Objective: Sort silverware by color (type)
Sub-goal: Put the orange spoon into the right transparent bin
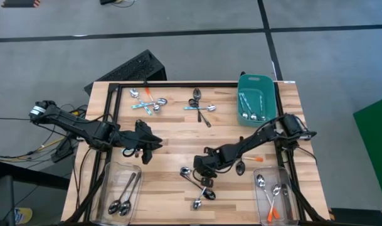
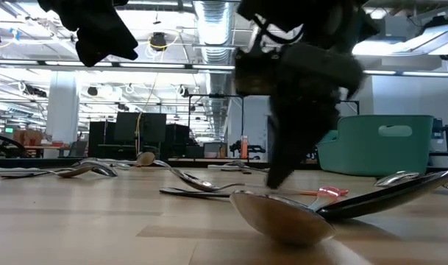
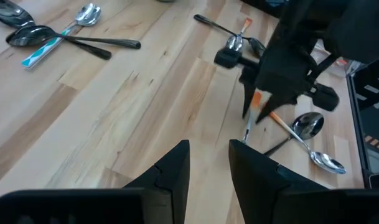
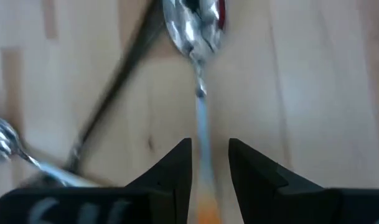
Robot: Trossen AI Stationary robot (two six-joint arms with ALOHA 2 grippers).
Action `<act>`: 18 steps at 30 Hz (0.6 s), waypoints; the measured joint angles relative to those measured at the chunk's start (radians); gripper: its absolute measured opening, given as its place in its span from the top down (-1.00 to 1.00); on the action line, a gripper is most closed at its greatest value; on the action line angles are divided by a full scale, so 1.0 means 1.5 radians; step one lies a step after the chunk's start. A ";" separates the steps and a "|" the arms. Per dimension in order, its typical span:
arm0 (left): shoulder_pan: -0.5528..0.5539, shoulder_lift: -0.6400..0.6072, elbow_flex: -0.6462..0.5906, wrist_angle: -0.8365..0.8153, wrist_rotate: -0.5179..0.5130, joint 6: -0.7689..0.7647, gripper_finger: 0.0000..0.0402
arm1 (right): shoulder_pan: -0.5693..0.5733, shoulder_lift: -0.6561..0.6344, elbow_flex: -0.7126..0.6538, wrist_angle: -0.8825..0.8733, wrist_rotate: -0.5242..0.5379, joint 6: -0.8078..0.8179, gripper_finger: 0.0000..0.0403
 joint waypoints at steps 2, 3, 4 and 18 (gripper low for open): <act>0.000 0.000 0.000 -0.001 0.000 -0.004 0.51 | 0.000 0.014 0.004 0.013 0.003 -0.005 0.37; 0.000 0.000 0.000 -0.001 0.000 -0.005 0.51 | 0.000 0.015 0.005 0.008 0.006 -0.009 0.37; 0.000 0.000 0.000 -0.001 0.000 -0.007 0.51 | 0.000 0.012 0.003 0.000 0.004 -0.011 0.37; 0.000 0.000 0.000 -0.011 -0.002 -0.008 0.51 | -0.006 0.029 0.025 -0.081 0.008 -0.006 0.93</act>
